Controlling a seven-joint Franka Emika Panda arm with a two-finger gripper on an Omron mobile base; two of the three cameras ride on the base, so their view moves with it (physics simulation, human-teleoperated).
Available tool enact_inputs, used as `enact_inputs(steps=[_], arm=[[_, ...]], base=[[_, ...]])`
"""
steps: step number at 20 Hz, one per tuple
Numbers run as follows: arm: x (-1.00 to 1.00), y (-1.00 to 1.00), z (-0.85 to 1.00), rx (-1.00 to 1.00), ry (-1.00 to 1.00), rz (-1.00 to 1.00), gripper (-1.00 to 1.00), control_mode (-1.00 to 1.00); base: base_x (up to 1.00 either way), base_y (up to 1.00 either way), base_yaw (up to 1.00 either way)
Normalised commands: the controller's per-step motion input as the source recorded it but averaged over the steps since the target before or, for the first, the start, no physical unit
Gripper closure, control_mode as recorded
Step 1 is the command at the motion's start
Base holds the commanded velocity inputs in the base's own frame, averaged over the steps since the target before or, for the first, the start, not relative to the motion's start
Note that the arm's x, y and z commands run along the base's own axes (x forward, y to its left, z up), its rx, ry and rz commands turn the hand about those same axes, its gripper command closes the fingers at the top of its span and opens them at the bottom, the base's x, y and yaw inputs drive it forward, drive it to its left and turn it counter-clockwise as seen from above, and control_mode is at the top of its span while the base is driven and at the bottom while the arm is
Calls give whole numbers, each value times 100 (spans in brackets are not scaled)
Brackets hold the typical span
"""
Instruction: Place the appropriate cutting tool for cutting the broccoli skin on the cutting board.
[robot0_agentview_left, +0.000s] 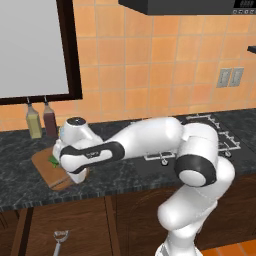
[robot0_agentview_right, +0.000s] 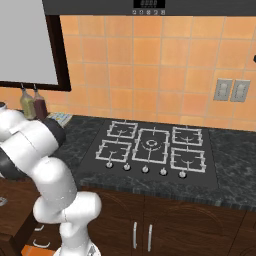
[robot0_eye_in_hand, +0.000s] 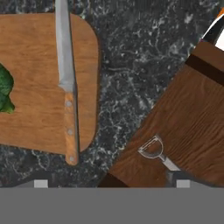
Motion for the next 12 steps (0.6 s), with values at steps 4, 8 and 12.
enact_inputs(steps=[4, 8, 12], arm=[[-31, -72, 29, 7, 0, -1, -100, -100], [-3, -78, 42, 4, 0, -1, -100, -100], [1, -74, 57, 0, 0, 0, -100, -100]], base=[[0, 0, 0], [0, 0, 0], [0, 0, 0]])
